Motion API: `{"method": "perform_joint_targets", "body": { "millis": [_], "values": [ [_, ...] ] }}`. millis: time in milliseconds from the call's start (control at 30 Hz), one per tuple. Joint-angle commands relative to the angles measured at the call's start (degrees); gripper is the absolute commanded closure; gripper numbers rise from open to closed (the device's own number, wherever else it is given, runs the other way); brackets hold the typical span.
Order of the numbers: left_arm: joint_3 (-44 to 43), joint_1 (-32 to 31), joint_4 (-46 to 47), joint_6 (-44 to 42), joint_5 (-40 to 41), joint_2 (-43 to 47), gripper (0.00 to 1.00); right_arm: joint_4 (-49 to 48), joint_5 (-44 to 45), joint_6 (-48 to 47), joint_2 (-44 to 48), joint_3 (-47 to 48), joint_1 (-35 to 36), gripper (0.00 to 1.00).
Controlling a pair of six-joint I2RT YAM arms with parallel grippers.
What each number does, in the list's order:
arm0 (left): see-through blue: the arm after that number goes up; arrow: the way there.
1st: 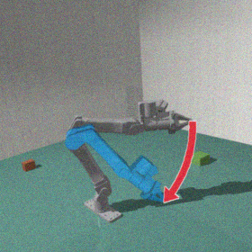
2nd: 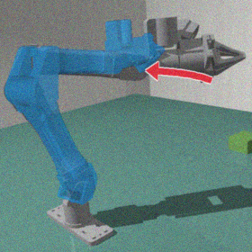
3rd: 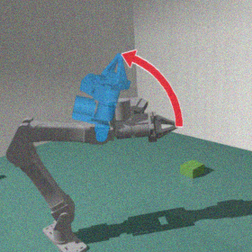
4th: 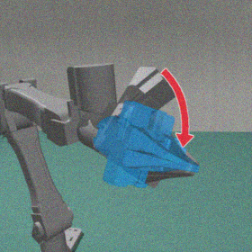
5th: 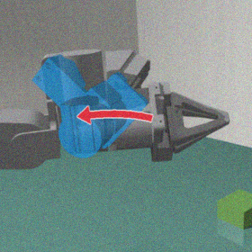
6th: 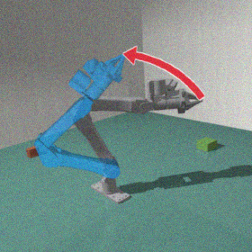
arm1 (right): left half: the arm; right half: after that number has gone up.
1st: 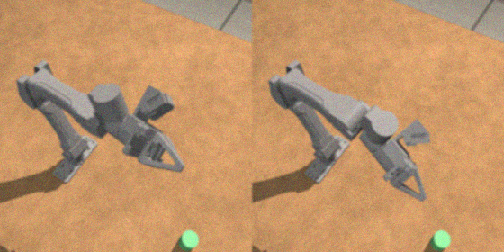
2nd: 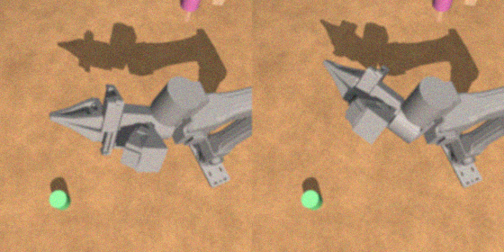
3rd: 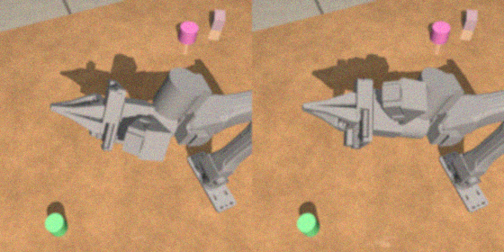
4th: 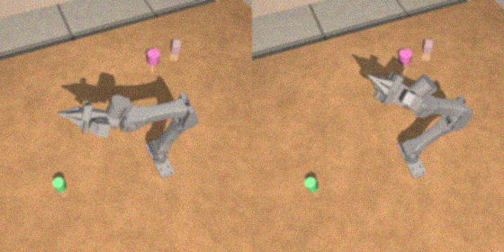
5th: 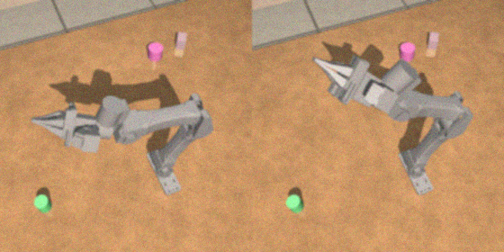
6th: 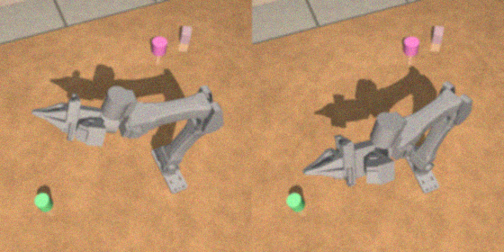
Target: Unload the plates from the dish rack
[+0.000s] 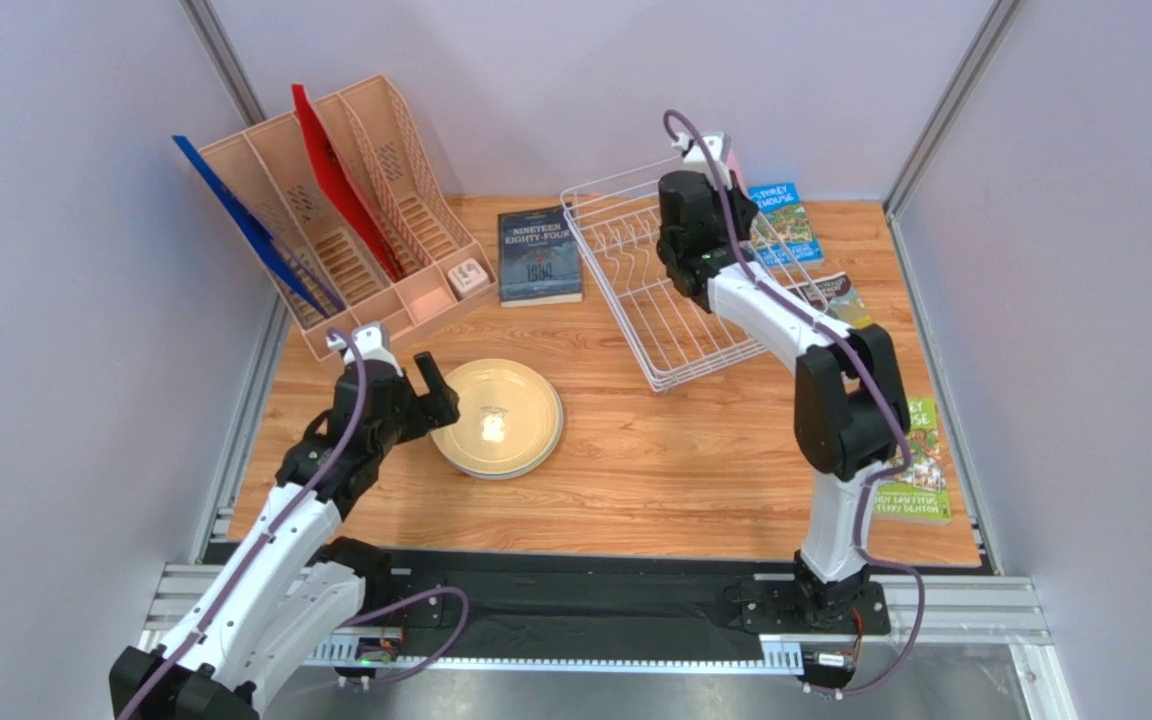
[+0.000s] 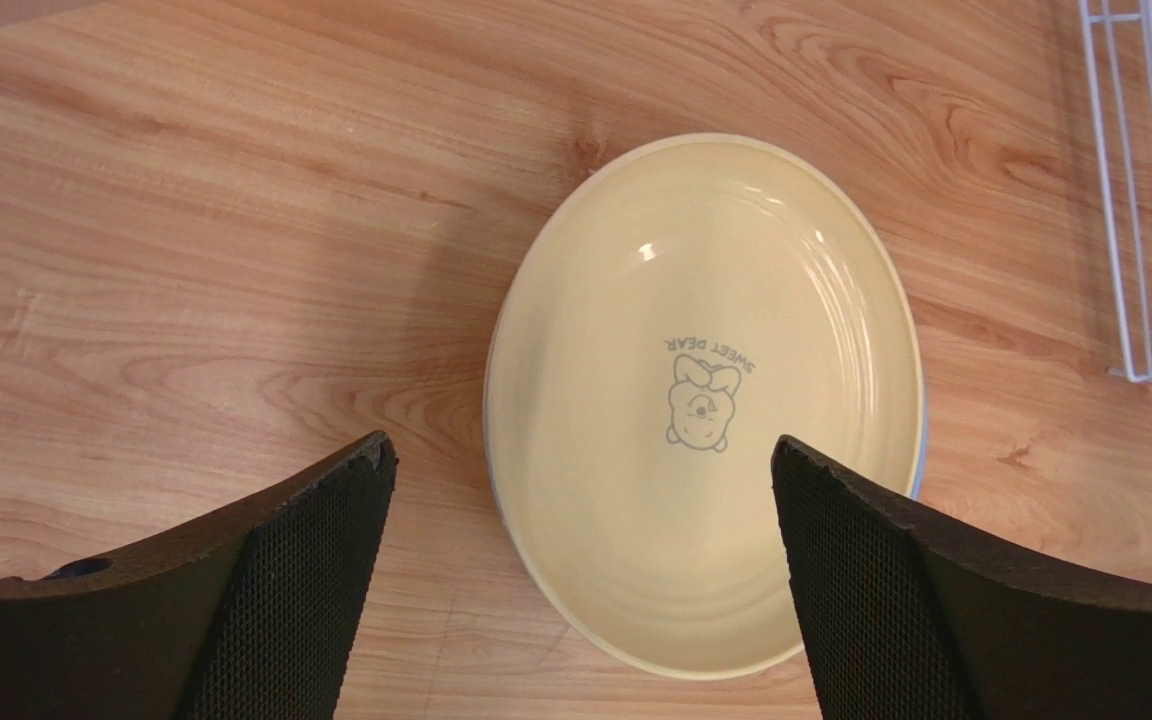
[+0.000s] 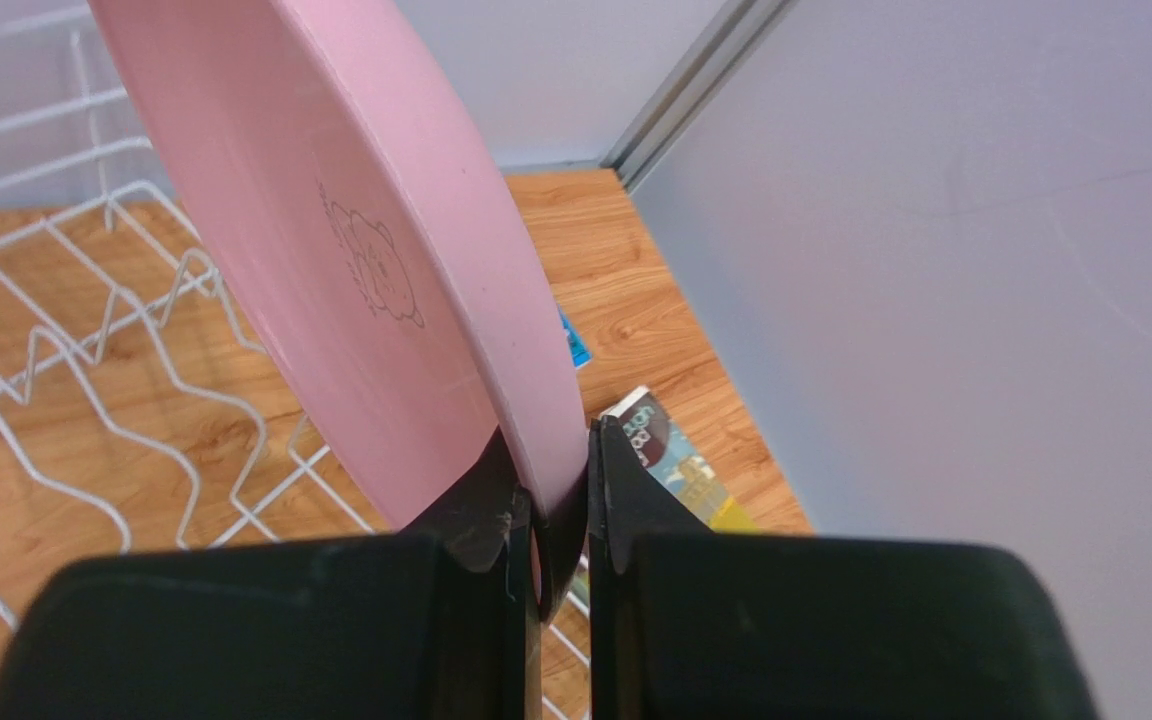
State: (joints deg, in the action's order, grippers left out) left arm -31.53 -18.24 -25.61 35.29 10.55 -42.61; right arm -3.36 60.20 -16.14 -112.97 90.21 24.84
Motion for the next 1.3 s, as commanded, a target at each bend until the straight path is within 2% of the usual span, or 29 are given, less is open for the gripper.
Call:
{"method": "perform_joint_targets", "body": {
  "millis": [0,33,100,167,200,233,267,300,367,400,533,800,1200,1267],
  "values": [
    [-3.4,0.0,0.1,-2.1,-2.1,1.5,0.00,1.1,4.9,4.0,11.7,-0.7,0.4,1.00],
    [-3.5,0.0,0.5,-2.2,-2.6,1.8,0.00,5.9,3.4,10.5,13.1,-0.7,0.6,1.00],
    [-3.7,0.0,1.5,-2.4,-4.9,2.2,0.00,15.2,-1.1,15.8,17.9,-2.5,1.6,1.00],
    [-3.4,0.0,5.7,-3.8,-8.2,2.3,0.00,23.2,-7.8,25.2,21.0,-2.8,2.2,1.00],
    [-3.2,0.0,7.8,-5.0,-13.9,2.0,0.00,27.8,-15.7,27.1,24.1,-3.6,2.4,1.00],
    [-3.3,0.0,10.7,-5.5,-16.2,1.2,0.00,29.4,-21.2,28.3,25.7,-5.9,2.4,1.00],
    [-3.4,0.0,12.1,-5.6,-18.2,0.9,0.00,30.6,-25.2,31.9,27.3,-7.4,2.7,1.00],
    [-3.3,0.0,13.5,-5.7,-21.5,0.3,0.00,30.9,-33.8,33.2,31.1,-9.4,2.8,1.00],
    [-3.5,0.0,16.7,-5.1,-23.4,-1.3,0.00,29.8,-41.7,36.9,34.3,-15.4,2.8,0.99],
    [-3.5,0.0,17.6,-5.0,-24.8,-2.0,0.00,29.2,-49.0,38.1,35.6,-17.0,2.8,0.98],
    [-3.2,0.0,24.1,-3.0,-29.3,-5.9,0.00,26.7,-61.5,42.6,40.4,-24.3,3.7,0.99],
    [-1.0,0.0,34.4,2.5,-34.9,-10.6,0.02,22.0,-68.9,46.5,41.0,-31.2,6.8,0.99],
    [-0.1,-1.8,37.1,3.1,-31.9,-14.9,0.10,18.6,-77.3,49.4,40.1,-32.9,7.6,0.99],
    [-0.2,-2.0,37.2,3.1,-31.6,-15.2,0.14,18.3,-78.6,49.9,40.0,-32.8,7.5,0.98]
  ]
}}
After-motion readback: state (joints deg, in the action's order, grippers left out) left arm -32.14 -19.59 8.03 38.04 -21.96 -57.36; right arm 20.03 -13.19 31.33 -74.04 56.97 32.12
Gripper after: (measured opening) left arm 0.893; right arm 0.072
